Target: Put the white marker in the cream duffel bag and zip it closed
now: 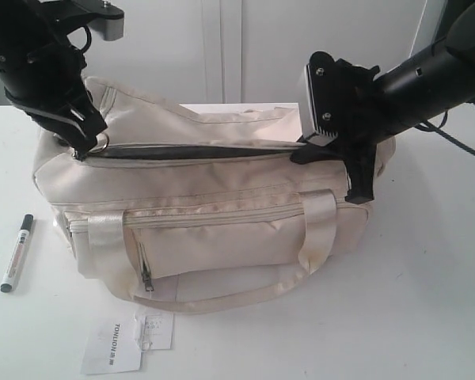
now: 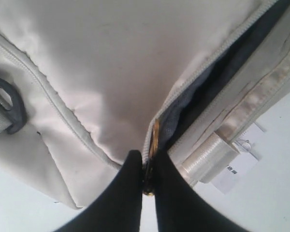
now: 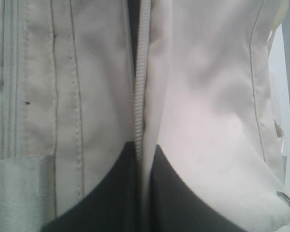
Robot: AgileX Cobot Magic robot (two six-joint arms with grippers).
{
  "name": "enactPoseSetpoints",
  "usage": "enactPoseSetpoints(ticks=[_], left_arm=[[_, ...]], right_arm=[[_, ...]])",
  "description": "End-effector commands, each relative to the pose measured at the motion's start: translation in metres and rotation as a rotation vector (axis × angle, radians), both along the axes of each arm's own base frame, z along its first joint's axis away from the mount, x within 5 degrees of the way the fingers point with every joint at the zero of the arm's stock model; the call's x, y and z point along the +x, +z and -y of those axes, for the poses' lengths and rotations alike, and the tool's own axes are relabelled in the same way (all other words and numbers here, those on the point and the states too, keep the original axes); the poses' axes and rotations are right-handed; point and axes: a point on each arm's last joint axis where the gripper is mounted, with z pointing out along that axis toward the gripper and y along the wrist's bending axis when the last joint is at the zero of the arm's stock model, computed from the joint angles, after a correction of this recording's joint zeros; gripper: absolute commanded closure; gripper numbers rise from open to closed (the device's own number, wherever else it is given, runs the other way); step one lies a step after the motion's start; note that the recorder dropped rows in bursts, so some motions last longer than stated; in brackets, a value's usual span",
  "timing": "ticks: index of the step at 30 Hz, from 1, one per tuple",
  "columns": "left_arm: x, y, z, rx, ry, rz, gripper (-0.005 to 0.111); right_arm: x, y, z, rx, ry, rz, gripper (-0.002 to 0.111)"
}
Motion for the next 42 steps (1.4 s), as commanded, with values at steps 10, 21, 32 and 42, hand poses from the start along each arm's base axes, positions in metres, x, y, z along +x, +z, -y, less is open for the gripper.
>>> enactPoseSetpoints(ticks=[10,21,32,42], left_arm=[[-0.008,0.008,-0.007,0.01,-0.008,0.017,0.107],[-0.008,0.008,-0.003,-0.037,-0.011,0.014,0.107],[-0.01,0.009,0.002,-0.089,-0.038,0.0,0.107],[-0.009,0.009,0.003,-0.096,-0.038,0.007,0.107]], right_arm=[[-0.005,0.008,-0.001,0.136,-0.106,-0.099,0.056],[-0.038,0.051,-0.012,0.482,-0.345,-0.41,0.048],[-0.037,0.061,-0.051,0.606,-0.305,-0.352,0.054],[-0.01,0.028,-0.103,0.482,-0.204,-0.299,0.054]])
